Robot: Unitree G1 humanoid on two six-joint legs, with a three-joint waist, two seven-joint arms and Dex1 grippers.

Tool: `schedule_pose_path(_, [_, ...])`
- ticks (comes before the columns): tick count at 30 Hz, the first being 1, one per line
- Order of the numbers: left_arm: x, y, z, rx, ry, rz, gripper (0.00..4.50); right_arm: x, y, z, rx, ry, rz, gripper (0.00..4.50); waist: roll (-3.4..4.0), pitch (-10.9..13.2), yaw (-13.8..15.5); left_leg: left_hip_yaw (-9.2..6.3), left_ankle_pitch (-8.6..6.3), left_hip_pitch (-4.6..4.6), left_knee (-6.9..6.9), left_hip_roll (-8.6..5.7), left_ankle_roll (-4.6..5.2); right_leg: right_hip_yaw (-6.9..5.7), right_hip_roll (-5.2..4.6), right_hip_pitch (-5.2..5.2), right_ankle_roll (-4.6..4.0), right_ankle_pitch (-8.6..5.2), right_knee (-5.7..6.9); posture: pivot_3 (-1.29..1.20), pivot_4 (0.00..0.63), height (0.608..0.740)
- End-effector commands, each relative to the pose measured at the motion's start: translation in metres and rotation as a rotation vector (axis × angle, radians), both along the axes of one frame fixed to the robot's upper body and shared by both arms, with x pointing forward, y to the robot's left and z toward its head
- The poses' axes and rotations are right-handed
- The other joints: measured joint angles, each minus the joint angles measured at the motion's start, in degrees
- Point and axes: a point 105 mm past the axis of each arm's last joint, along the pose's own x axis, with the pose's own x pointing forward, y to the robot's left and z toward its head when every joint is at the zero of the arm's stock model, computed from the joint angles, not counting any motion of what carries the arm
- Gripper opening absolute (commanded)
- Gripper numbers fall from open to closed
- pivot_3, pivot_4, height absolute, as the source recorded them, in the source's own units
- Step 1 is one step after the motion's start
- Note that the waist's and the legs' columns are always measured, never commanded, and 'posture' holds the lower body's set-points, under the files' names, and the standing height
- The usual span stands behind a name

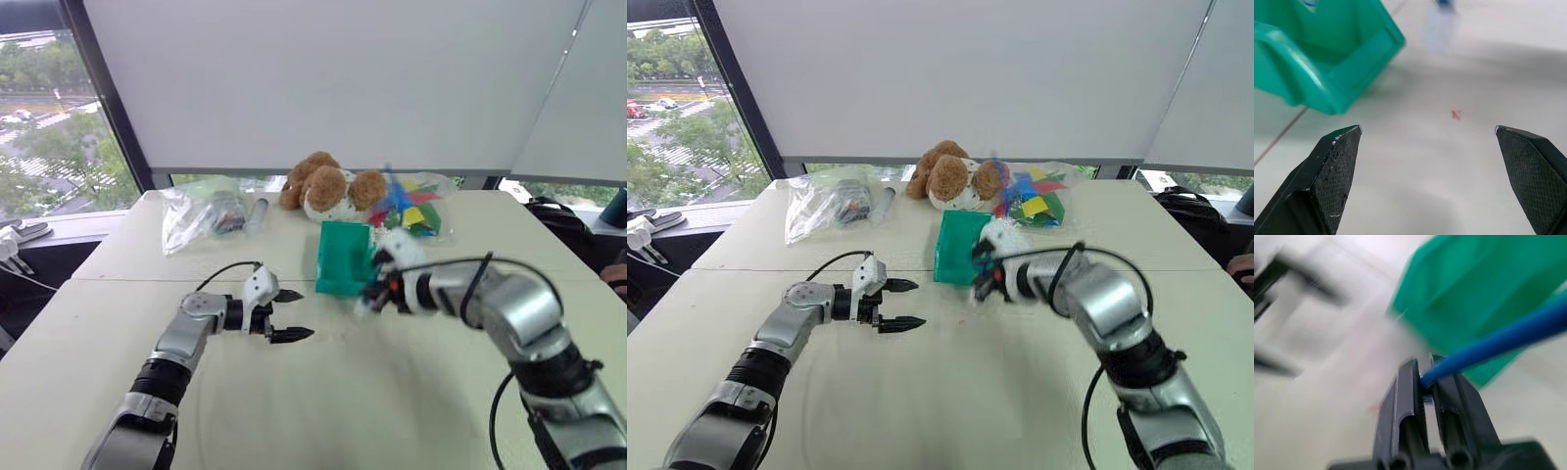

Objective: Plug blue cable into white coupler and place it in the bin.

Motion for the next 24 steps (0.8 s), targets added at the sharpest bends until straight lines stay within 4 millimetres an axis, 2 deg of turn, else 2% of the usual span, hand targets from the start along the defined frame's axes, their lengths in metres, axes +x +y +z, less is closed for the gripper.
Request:
schedule_pose_path(1, [0.002, 0.009, 0.008, -0.029, -0.031, 0.052, 4.49, 0.031, -0.010, 0.022, 0.005, -0.102, -0.048, 0.00, 0.00, 0.01, -0.02, 0.02, 0.01, 0.00, 0.00, 0.00, -0.01, -0.03, 0.06, 0.00, 0.00, 0.00, 0.01, 0.00, 0.150, 0.740])
schedule_pose_path(5, [-0.001, 0.013, 0.011, -0.074, -0.016, 0.097, 4.49, 0.070, -0.010, 0.015, 0.008, -0.100, -0.078, 0.00, 0.00, 0.09, -0.34, 0.25, 0.02, 0.10, 0.04, 0.04, 0.00, -0.03, 0.23, 0.01, 0.01, 0.00, 0.11, 0.00, 0.150, 0.740])
schedule_pose_path(9, [-0.005, 0.015, 0.018, -0.104, -0.010, 0.121, 4.49, 0.092, -0.007, 0.003, 0.027, -0.083, -0.095, 0.00, 0.03, 0.18, -0.33, 0.27, 0.17, 0.11, 0.09, 0.07, 0.03, -0.02, 0.26, 0.01, 0.01, 0.00, 0.22, 0.00, 0.150, 0.740])
schedule_pose_path(12, [-0.007, 0.017, 0.022, -0.115, -0.008, 0.133, 4.50, 0.100, -0.002, 0.000, 0.054, -0.073, -0.096, 1.08, 0.09, 0.26, -0.31, 0.24, 0.28, 0.13, 0.08, 0.07, -0.05, -0.02, 0.27, 0.01, 0.03, 0.01, 0.30, 0.00, 0.150, 0.740])
schedule_pose_path(14, [-0.008, 0.018, 0.024, -0.114, -0.007, 0.135, 4.50, 0.103, 0.001, -0.001, 0.050, -0.075, -0.083, 1.99, 0.12, 0.31, -0.35, 0.24, 0.30, 0.13, 0.08, 0.07, -0.09, -0.02, 0.27, 0.01, 0.03, 0.01, 0.33, 0.00, 0.150, 0.740])
schedule_pose_path(17, [-0.010, 0.018, 0.025, -0.116, -0.004, 0.139, 4.50, 0.103, 0.010, 0.004, 0.065, -0.081, -0.047, 3.79, 0.16, 0.35, -0.45, 0.22, 0.34, 0.13, 0.08, 0.07, -0.15, -0.01, 0.27, 0.01, 0.03, 0.02, 0.35, 0.00, 0.150, 0.740])
schedule_pose_path(18, [-0.011, 0.018, 0.025, -0.118, -0.001, 0.141, 4.50, 0.103, 0.011, 0.006, 0.066, -0.085, -0.040, 4.26, 0.16, 0.36, -0.47, 0.22, 0.35, 0.14, 0.07, 0.07, -0.18, -0.01, 0.28, 0.01, 0.03, 0.02, 0.36, 0.00, 0.150, 0.740])
schedule_pose_path(19, [-0.011, 0.019, 0.025, -0.119, 0.003, 0.142, 4.50, 0.104, 0.010, 0.012, 0.050, -0.106, -0.040, 4.45, 0.17, 0.36, -0.47, 0.20, 0.36, 0.14, 0.07, 0.08, -0.19, -0.02, 0.28, 0.01, 0.03, 0.02, 0.36, 0.00, 0.150, 0.740])
schedule_pose_path(24, [-0.013, 0.021, 0.024, -0.117, 0.018, 0.145, 4.50, 0.098, 0.000, 0.049, 0.030, -0.178, -0.012, 4.45, 0.24, 0.41, -0.45, 0.18, 0.42, 0.15, 0.07, 0.08, -0.30, -0.01, 0.30, -0.01, 0.03, 0.02, 0.42, 0.00, 0.150, 0.740])
